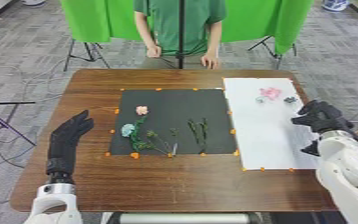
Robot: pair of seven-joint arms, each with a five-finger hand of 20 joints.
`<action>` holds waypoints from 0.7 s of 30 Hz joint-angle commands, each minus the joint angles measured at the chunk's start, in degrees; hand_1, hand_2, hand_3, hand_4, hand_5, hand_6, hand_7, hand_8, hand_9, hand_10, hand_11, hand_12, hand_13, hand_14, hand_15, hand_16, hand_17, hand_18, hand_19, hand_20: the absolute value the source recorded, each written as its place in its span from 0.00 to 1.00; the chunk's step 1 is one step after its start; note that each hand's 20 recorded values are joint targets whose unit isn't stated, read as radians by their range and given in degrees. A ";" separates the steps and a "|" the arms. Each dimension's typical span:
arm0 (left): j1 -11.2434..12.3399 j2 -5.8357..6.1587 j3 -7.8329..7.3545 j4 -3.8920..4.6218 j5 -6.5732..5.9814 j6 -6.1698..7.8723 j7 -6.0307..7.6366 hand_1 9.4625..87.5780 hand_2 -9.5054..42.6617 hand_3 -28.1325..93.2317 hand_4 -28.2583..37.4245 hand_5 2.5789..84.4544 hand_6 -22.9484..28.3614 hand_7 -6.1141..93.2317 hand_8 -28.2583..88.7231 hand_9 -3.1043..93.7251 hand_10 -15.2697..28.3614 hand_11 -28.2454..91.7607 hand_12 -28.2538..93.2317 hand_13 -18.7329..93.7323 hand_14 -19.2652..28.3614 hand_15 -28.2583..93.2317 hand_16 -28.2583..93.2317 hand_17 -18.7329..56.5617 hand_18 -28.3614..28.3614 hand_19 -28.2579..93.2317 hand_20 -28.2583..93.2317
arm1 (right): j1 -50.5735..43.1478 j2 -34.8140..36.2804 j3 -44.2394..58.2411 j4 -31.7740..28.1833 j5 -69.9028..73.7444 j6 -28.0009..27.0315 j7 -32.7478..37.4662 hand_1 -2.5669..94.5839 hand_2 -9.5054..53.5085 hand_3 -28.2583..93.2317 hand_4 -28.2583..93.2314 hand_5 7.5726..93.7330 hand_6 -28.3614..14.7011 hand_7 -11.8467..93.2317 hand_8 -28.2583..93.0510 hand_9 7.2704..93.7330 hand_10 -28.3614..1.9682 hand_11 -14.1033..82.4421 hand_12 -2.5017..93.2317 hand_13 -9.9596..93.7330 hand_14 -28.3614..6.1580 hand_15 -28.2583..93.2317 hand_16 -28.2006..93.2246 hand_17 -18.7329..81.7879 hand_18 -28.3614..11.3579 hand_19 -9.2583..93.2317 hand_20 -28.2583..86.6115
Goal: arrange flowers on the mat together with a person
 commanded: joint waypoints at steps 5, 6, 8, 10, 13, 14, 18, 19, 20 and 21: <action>1.09 -0.40 0.01 -0.14 0.29 -0.59 -0.08 0.15 0.44 0.79 0.00 0.52 0.56 0.18 0.18 0.49 0.66 0.38 0.34 0.49 0.77 0.36 0.23 0.33 0.70 0.33 0.37 | 1.41 1.19 -0.08 0.93 -1.69 -2.07 1.21 0.39 0.00 0.82 0.07 0.59 0.71 0.29 0.15 0.72 0.50 0.37 0.27 0.82 0.57 0.60 0.47 0.56 0.22 0.83 0.68; 1.13 -0.32 0.06 -0.13 0.24 -0.52 -0.03 0.15 0.44 0.79 0.00 0.52 0.56 0.18 0.18 0.49 0.66 0.38 0.34 0.49 0.77 0.35 0.23 0.33 0.70 0.33 0.37 | 1.46 1.23 -0.08 1.03 -1.93 -2.05 1.04 0.39 0.00 0.82 0.07 0.59 0.71 0.29 0.15 0.72 0.50 0.37 0.27 0.82 0.57 0.60 0.47 0.56 0.21 0.83 0.68; 1.26 -0.26 -0.03 -0.14 0.14 -0.66 0.01 0.15 0.43 0.79 0.00 0.52 0.56 0.18 0.18 0.49 0.66 0.38 0.34 0.49 0.77 0.36 0.23 0.33 0.70 0.33 0.37 | 1.72 1.27 -0.30 1.24 -1.79 -2.29 1.22 0.40 0.00 0.82 0.07 0.59 0.72 0.29 0.16 0.72 0.50 0.37 0.27 0.82 0.57 0.59 0.47 0.56 0.22 0.83 0.68; 1.13 -0.22 0.05 -0.12 0.25 -0.63 -0.08 0.15 0.43 0.79 0.00 0.52 0.56 0.18 0.18 0.49 0.66 0.38 0.34 0.49 0.77 0.36 0.23 0.33 0.70 0.33 0.37 | 2.32 1.19 -0.70 1.82 -1.45 -2.44 1.31 0.40 0.00 0.82 0.07 0.59 0.72 0.29 0.15 0.72 0.51 0.37 0.27 0.82 0.57 0.59 0.47 0.56 0.22 0.83 0.68; 0.82 -0.21 0.14 0.06 0.28 -0.83 -0.03 0.15 0.43 0.79 0.00 0.52 0.56 0.18 0.18 0.49 0.67 0.38 0.34 0.49 0.77 0.36 0.23 0.33 0.70 0.33 0.37 | 3.48 1.24 -1.61 2.81 -1.76 -2.44 1.26 0.41 0.00 0.82 0.06 0.59 0.73 0.29 0.15 0.72 0.52 0.37 0.27 0.82 0.59 0.59 0.47 0.56 0.22 0.83 0.68; 0.82 -0.22 0.18 0.08 0.26 -0.79 0.06 0.15 0.43 0.79 0.00 0.52 0.56 0.18 0.18 0.49 0.67 0.38 0.34 0.49 0.77 0.35 0.23 0.33 0.70 0.33 0.37 | 3.87 1.26 -1.95 3.11 -1.66 -2.34 1.27 0.41 0.00 0.82 0.06 0.59 0.73 0.29 0.15 0.72 0.52 0.37 0.27 0.82 0.59 0.59 0.47 0.56 0.22 0.83 0.68; 0.59 -0.19 0.22 0.05 0.37 -0.81 -0.07 0.15 0.43 0.79 0.00 0.52 0.56 0.18 0.18 0.49 0.67 0.38 0.34 0.49 0.77 0.36 0.23 0.33 0.70 0.33 0.37 | 5.72 1.23 -3.22 5.04 -1.68 -1.74 1.29 0.42 0.00 0.83 0.06 0.59 0.74 0.29 0.15 0.72 0.53 0.37 0.27 0.83 0.60 0.58 0.48 0.56 0.22 0.83 0.68; 0.51 -0.17 0.26 0.17 0.25 -0.84 0.03 0.15 0.43 0.79 0.00 0.52 0.56 0.18 0.18 0.49 0.67 0.38 0.34 0.49 0.77 0.36 0.23 0.33 0.70 0.33 0.37 | 6.16 1.21 -3.60 5.55 -1.32 -1.36 1.63 0.43 0.00 0.83 0.06 0.59 0.74 0.30 0.15 0.72 0.53 0.37 0.27 0.83 0.60 0.58 0.48 0.56 0.22 0.83 0.68; 0.52 -0.18 0.23 0.16 0.16 -0.89 0.01 0.16 0.43 0.79 0.00 0.52 0.56 0.18 0.18 0.49 0.67 0.38 0.34 0.49 0.77 0.36 0.23 0.33 0.70 0.33 0.37 | 6.58 1.15 -4.04 6.19 -1.42 -0.46 1.70 0.44 0.00 0.83 0.06 0.60 0.75 0.30 0.15 0.73 0.55 0.37 0.27 0.84 0.61 0.58 0.48 0.56 0.22 0.83 0.68; 0.44 -0.14 0.27 0.16 0.22 -0.87 0.01 0.16 0.43 0.79 0.00 0.52 0.56 0.18 0.18 0.49 0.67 0.38 0.34 0.49 0.77 0.36 0.23 0.33 0.70 0.33 0.37 | 6.81 1.07 -4.39 6.64 -1.47 0.44 1.87 0.45 0.00 0.83 0.05 0.60 0.75 0.30 0.15 0.74 0.56 0.37 0.27 0.84 0.62 0.58 0.48 0.56 0.22 0.83 0.68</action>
